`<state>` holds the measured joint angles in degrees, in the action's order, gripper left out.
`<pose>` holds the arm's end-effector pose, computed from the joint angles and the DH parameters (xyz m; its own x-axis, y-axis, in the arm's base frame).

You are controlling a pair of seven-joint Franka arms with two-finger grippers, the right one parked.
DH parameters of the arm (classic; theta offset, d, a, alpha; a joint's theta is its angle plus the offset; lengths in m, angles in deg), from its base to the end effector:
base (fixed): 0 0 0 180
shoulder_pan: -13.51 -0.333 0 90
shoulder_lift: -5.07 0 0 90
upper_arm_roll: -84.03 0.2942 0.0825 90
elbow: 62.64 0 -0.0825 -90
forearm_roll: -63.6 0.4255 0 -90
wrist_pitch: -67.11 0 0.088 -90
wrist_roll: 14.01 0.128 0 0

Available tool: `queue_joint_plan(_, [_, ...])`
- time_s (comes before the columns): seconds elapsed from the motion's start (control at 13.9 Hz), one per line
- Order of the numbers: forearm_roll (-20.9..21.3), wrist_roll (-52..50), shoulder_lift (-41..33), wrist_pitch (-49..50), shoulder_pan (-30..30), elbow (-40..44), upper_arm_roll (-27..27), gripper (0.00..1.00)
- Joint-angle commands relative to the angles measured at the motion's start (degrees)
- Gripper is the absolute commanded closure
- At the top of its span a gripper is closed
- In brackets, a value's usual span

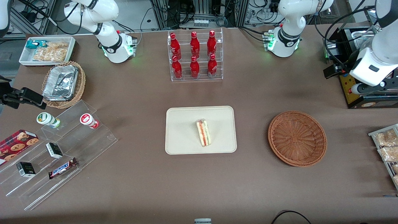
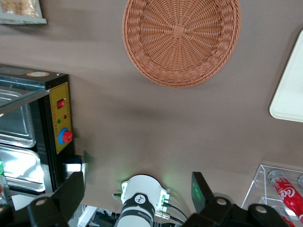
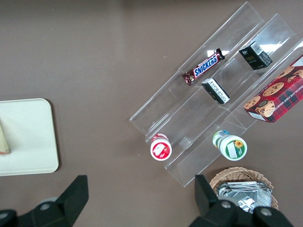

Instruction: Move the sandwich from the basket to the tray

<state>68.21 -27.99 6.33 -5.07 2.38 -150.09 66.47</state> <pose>0.5582 -0.0492 0.5706 0.9537 0.1572 -0.2565 0.1243 -0.9823 -0.1398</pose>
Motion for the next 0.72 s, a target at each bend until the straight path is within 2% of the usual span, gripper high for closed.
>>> queue_joint_plan(0.0, [-0.75, 0.80, 1.03, -0.68, 0.14, 0.70, 0.23, 0.00])
queue_joint_plan(0.22, [-1.09, 1.06, 0.77, -2.70, 4.80, 0.35, 4.79, 0.00])
queue_joint_plan(0.65, [-1.18, 0.97, 1.29, -2.61, 4.63, 1.40, 4.72, 0.00])
